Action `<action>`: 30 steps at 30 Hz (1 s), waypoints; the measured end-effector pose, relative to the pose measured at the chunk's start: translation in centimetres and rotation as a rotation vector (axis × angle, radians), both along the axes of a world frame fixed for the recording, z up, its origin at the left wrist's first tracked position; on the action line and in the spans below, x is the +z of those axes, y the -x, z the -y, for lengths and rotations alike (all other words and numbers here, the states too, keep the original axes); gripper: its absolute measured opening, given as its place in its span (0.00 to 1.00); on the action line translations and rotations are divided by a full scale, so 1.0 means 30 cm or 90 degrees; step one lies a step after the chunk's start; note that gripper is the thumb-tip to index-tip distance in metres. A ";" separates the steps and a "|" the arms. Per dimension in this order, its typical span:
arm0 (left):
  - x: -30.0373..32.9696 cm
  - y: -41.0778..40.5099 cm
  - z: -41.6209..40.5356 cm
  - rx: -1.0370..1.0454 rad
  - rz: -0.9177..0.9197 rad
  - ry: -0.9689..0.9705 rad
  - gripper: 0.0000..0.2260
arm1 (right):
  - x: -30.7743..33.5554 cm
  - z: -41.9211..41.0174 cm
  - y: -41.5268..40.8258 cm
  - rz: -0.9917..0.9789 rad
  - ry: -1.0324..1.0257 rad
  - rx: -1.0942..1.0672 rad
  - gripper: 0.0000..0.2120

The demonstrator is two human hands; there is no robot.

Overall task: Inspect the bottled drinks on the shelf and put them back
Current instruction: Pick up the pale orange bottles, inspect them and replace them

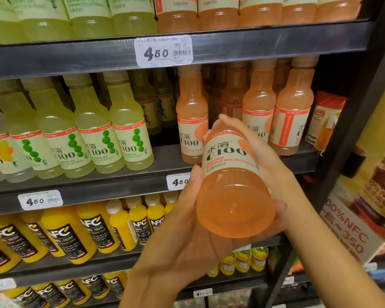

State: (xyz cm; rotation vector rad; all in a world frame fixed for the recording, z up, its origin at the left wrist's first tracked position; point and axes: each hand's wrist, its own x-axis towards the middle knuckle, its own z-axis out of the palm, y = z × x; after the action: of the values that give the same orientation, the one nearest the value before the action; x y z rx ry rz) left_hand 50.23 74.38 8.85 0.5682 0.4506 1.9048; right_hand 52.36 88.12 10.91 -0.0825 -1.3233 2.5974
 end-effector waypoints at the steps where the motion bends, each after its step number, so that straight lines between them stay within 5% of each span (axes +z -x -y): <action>1: 0.006 -0.007 0.010 -0.055 0.002 -0.035 0.26 | 0.002 0.003 0.001 0.009 -0.006 0.000 0.14; 5: -0.055 0.006 0.053 -0.049 -0.031 -0.002 0.28 | 0.023 0.004 0.007 0.008 0.012 -0.004 0.12; 9: -0.130 0.003 0.087 -0.085 -0.213 0.083 0.29 | 0.061 -0.001 0.010 -0.148 0.044 -0.019 0.05; 11: -0.154 0.031 0.087 -0.008 -0.293 0.151 0.32 | 0.078 -0.004 0.002 -0.209 -0.021 -0.048 0.09; 17: -0.158 0.061 0.081 0.142 -0.630 0.252 0.21 | 0.098 0.023 -0.035 -0.317 -0.261 -0.070 0.16; 23: -0.171 0.084 0.029 0.320 -0.680 0.226 0.28 | 0.091 0.035 -0.095 -0.303 -0.518 -0.160 0.21; 30: -0.197 0.136 -0.050 0.398 -0.703 0.277 0.34 | 0.078 0.034 -0.153 -0.354 -0.680 -0.054 0.18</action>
State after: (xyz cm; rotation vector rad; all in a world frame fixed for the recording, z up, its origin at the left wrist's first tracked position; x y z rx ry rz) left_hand 46.16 75.88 2.95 1.2578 1.8715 1.7874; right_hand 56.93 87.10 13.24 0.6691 -2.1264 1.3679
